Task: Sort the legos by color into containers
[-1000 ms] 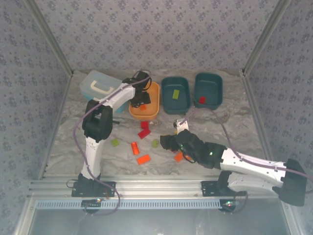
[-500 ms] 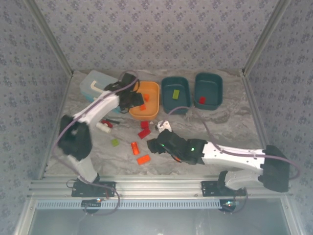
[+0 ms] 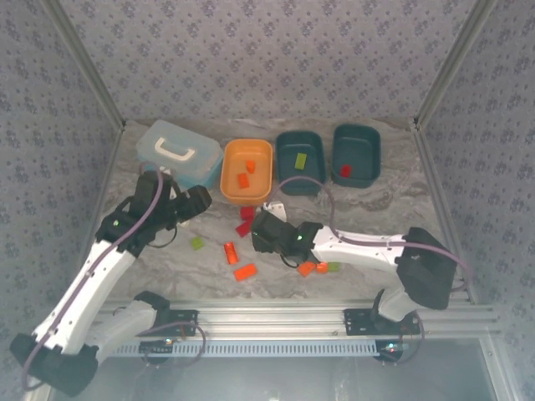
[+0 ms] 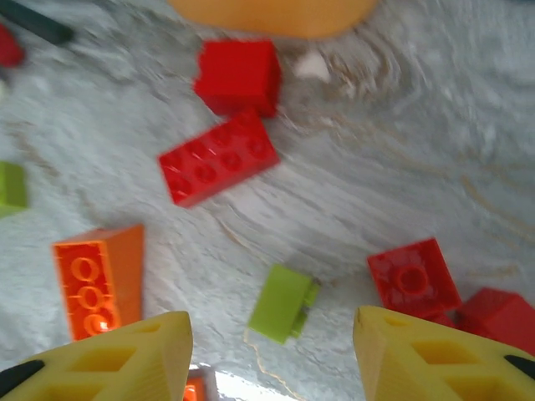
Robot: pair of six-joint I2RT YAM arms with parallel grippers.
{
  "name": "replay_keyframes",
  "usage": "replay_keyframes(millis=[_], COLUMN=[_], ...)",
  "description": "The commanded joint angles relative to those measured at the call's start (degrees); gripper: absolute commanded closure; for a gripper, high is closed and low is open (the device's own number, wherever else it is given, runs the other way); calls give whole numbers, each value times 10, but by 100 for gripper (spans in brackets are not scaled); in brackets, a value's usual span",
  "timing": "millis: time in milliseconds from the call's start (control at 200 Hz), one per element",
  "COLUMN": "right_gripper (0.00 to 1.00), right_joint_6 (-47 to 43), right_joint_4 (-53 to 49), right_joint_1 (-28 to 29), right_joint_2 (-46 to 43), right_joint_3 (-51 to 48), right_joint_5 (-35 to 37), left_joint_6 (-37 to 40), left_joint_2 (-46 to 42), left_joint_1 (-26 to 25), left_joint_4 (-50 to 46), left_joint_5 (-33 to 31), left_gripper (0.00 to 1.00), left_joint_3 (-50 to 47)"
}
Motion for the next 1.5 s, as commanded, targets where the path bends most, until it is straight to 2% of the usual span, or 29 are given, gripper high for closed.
replay_keyframes(millis=[0, 210, 365, 485, 605, 799, 964, 1059, 1209, 1369, 1494], right_gripper=[45, 48, 49, 56, 58, 82, 84, 85, 85, 85, 84], right_joint_6=[85, 115, 116, 113, 116, 112, 83, 37, -47, -98, -122], right_joint_4=[-63, -117, -114, -103, -102, -105, -147, -174, -166, -162, -177], right_joint_1=[5, -4, -23, -28, -28, -29, -30, -70, -193, -300, -352], right_joint_2=[52, 124, 143, 158, 170, 164, 99, 61, 59, 137, 226], right_joint_3=[43, 100, 107, 109, 108, 109, 138, 146, 182, 274, 366], right_joint_5=[-23, -23, -41, -59, -67, -56, 5, 26, 5, -19, -38], left_joint_6=[-9, -16, -26, -24, -21, -25, -26, -26, -36, -36, -36], left_joint_2=[-52, -74, -77, -73, -69, -68, -53, -24, 30, 93, 130], left_joint_1=[-2, -3, -8, -11, -12, -20, -35, -52, -68, -78, -89], left_joint_4=[-3, -5, 10, 15, 19, 28, 61, 77, 130, 169, 186], left_joint_5=[26, 40, 47, 47, 46, 50, 67, 67, 68, 65, 66], left_gripper=[17, 16, 16, 16, 17, 17, 17, 17, 17, 17, 17], left_joint_3=[-10, -28, -42, -38, -42, -53, -43, -33, -23, 3, 18])
